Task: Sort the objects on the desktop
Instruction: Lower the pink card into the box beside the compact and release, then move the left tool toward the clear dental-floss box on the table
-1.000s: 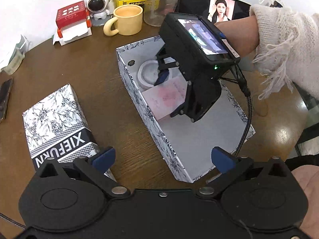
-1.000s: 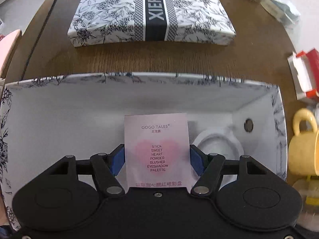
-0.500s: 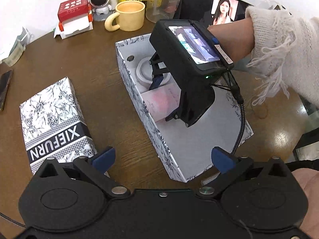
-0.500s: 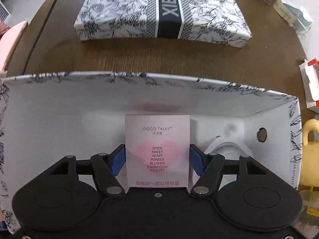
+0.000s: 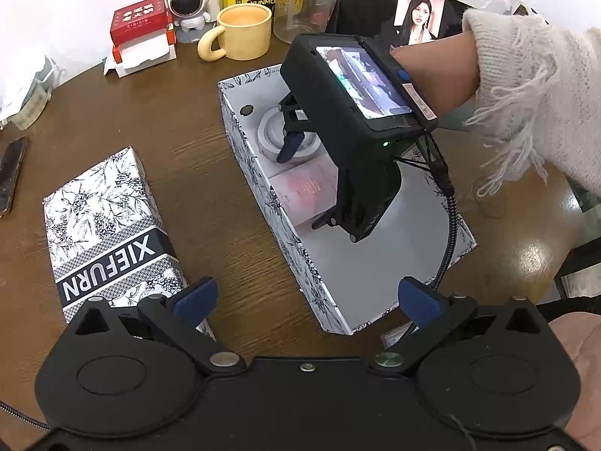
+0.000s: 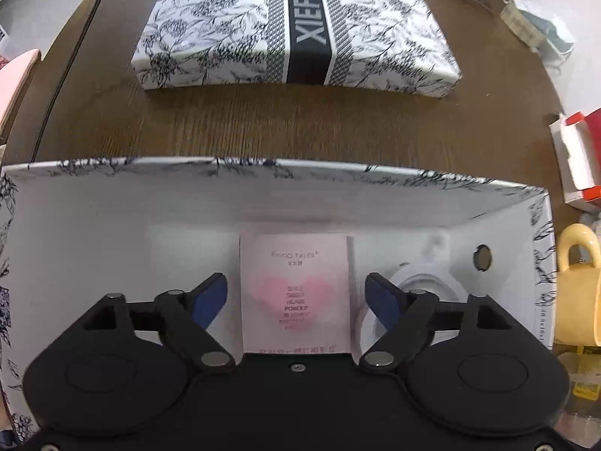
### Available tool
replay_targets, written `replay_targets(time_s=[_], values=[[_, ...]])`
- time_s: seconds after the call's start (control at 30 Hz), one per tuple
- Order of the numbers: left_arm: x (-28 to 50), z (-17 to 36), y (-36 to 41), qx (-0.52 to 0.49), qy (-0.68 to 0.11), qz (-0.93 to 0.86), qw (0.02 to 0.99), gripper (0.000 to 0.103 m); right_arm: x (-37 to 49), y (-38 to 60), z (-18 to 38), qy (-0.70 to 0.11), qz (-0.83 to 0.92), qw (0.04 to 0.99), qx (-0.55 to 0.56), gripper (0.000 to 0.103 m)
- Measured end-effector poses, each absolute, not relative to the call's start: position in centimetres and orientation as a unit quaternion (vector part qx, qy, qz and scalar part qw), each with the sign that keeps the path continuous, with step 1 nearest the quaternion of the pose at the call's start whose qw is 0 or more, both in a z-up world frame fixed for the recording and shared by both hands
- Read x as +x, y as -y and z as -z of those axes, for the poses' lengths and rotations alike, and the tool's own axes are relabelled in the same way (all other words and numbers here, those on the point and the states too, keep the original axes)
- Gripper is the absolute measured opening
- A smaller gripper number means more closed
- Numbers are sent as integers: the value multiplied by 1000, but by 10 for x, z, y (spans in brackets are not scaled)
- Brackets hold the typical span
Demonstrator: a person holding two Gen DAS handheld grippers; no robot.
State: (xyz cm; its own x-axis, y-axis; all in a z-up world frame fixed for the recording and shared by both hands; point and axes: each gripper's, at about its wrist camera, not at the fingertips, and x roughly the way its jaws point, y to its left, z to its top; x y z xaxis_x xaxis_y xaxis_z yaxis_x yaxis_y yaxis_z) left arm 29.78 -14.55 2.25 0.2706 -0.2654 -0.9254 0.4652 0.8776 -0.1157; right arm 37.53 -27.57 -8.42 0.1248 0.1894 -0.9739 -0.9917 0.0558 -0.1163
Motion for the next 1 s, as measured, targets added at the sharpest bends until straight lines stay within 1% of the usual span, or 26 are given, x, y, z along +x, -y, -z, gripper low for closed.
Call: replay_targets(time_s=[0.07,0.2,0.37,0.53,0.67,1.0], values=[[295,-25,144,89,-556,230,794,103,375,277,81,-430,-500,591,-465,85],[287,-32,141,86,-548,233,799,103,376,277,66,-432,-493,613,-440,96],[276,-47,132,85,-532,233,810,103,376,278,36,-416,-471,654,-422,101],[259,-68,120,92,-507,233,825,103,368,277,5,-411,-442,696,-390,103],[243,-81,107,96,-494,234,832,103,350,272,-13,-406,-419,715,-386,103],[201,-97,77,109,-469,241,843,103,296,267,-51,-383,-363,775,-348,103]])
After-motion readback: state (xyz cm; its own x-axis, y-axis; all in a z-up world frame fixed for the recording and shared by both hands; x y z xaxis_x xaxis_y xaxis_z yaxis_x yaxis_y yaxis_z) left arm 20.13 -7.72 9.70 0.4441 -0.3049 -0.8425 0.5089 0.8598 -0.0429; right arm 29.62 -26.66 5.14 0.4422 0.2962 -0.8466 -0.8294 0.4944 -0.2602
